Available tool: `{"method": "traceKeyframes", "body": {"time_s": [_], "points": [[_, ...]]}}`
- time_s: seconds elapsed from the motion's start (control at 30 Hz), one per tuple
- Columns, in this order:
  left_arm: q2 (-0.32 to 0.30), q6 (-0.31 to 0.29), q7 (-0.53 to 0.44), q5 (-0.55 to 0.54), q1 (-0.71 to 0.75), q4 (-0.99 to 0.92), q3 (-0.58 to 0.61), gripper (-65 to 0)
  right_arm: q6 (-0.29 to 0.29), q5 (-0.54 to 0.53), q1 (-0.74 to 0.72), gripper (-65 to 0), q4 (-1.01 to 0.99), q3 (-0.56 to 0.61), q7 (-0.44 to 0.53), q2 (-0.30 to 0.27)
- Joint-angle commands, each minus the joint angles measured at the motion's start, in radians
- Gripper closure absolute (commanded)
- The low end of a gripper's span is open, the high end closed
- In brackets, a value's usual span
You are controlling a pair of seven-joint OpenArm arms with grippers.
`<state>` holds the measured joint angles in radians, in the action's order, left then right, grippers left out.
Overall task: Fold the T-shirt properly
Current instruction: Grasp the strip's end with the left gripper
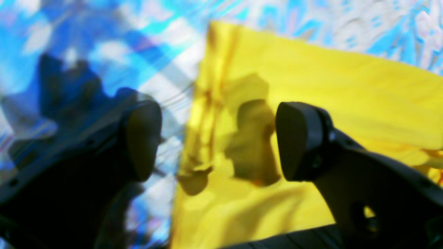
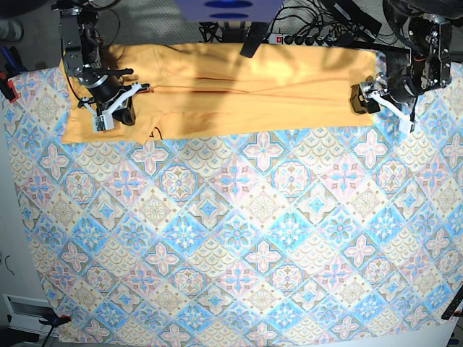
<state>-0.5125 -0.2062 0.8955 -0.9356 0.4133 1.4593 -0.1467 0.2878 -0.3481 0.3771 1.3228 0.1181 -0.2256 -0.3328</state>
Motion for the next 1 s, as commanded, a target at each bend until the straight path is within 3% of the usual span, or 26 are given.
{"method": "traceKeyframes", "body": {"time_s": [0.0,0.27,0.53,0.97], "points": [[0.012,-0.008,0.026,-0.021,0.009,0.004,0.012,-50.7,0.001,0.042,0.013,0.0,-0.019,0.016,-0.148,0.008],[0.061,-0.008,0.034,-0.020,0.017,0.004,0.017,-50.7,0.001,0.042,0.015,0.0,-0.019,0.016,-0.148,0.008],[0.062,-0.008,0.027,-0.021,0.032,0.010,0.120,-50.7,0.001,0.042,0.013,0.0,-0.019,0.016,-0.148,0.008],[0.064,-0.008,0.026,-0.023,0.074,0.059,0.123,-50.7,0.001,0.042,0.012,0.0,-0.019,0.016,-0.148,0.031]]}}
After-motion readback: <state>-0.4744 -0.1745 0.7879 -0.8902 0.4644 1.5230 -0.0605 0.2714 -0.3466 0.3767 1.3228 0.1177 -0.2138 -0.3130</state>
